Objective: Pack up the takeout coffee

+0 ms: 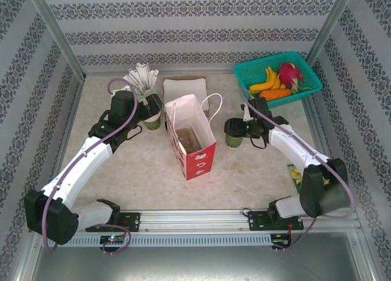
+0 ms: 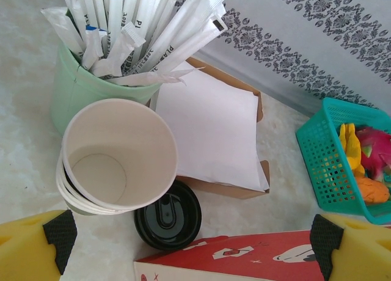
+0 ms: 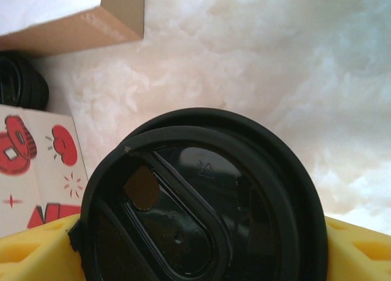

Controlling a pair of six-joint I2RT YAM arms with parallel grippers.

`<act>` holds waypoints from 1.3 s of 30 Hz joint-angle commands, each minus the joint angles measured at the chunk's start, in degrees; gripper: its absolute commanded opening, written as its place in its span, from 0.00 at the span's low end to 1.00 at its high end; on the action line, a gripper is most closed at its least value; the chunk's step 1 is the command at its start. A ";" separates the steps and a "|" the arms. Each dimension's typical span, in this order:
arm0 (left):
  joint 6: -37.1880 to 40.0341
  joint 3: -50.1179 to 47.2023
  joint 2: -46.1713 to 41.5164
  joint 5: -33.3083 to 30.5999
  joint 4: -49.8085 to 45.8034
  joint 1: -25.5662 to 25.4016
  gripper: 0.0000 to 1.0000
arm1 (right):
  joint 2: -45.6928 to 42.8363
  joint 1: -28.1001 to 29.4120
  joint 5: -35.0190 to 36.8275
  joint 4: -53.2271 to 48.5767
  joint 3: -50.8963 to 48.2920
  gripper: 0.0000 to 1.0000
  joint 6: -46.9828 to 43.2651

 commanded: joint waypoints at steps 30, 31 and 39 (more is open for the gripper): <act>2.39 0.89 0.64 1.30 0.38 -0.69 1.00 | -1.38 7.37 6.36 -16.85 5.00 0.98 6.39; 2.39 0.81 0.66 1.22 0.29 -0.69 1.00 | -0.83 7.34 6.34 -17.64 5.68 0.98 6.15; 2.47 0.85 1.38 1.56 -0.06 -0.75 1.00 | 3.63 8.71 6.21 -22.43 9.73 0.98 4.73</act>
